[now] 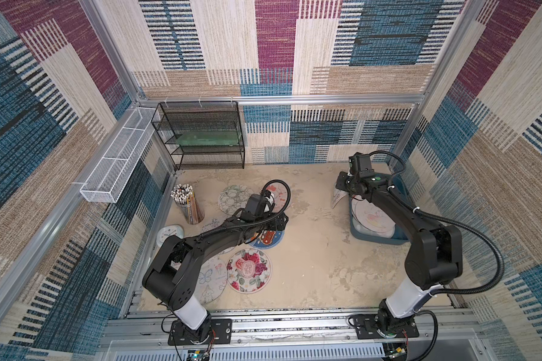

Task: Put the coasters into the storage box
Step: Place the coaster in the storage box.

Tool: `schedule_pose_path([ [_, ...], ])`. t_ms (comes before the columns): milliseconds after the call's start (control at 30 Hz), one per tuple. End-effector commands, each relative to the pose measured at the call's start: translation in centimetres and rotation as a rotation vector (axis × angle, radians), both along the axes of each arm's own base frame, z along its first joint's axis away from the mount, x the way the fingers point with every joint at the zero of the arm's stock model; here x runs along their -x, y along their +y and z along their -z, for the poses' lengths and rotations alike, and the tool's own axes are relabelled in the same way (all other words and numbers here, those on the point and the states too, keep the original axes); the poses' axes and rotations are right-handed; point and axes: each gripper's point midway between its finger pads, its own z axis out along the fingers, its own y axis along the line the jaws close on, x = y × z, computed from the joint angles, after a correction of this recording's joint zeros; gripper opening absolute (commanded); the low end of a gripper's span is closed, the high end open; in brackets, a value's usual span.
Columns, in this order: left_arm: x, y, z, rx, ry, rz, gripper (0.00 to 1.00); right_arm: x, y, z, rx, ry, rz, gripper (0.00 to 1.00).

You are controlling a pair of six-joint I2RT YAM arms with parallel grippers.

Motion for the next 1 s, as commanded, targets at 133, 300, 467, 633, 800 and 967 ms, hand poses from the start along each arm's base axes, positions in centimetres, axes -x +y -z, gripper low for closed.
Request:
schedule_pose_path([
  [133,-0.3,0.0,-0.6,0.011,-0.024,-0.011,0.91,2.5,-4.8,-5.3,0.017,-0.144,0.111,0.05],
  [300,-0.3,-0.1,-0.7,0.019,-0.022,-0.008,0.91,4.1,-8.2,-7.0,0.02,-0.188,0.188,0.05],
  [467,-0.2,0.0,-0.6,0.021,-0.02,-0.009,0.91,4.3,-11.0,-6.4,0.031,-0.184,0.254,0.05],
  [633,0.0,0.1,-0.6,0.023,-0.017,-0.012,0.91,3.2,-12.4,-5.6,0.013,-0.198,0.274,0.05],
  [800,0.1,0.3,-0.7,0.023,-0.02,-0.017,0.91,1.4,-12.7,-4.7,0.001,-0.228,0.268,0.05],
  [967,0.2,0.5,-0.9,0.021,-0.026,-0.024,0.91,0.6,-12.6,-1.8,-0.027,-0.203,0.255,0.05],
])
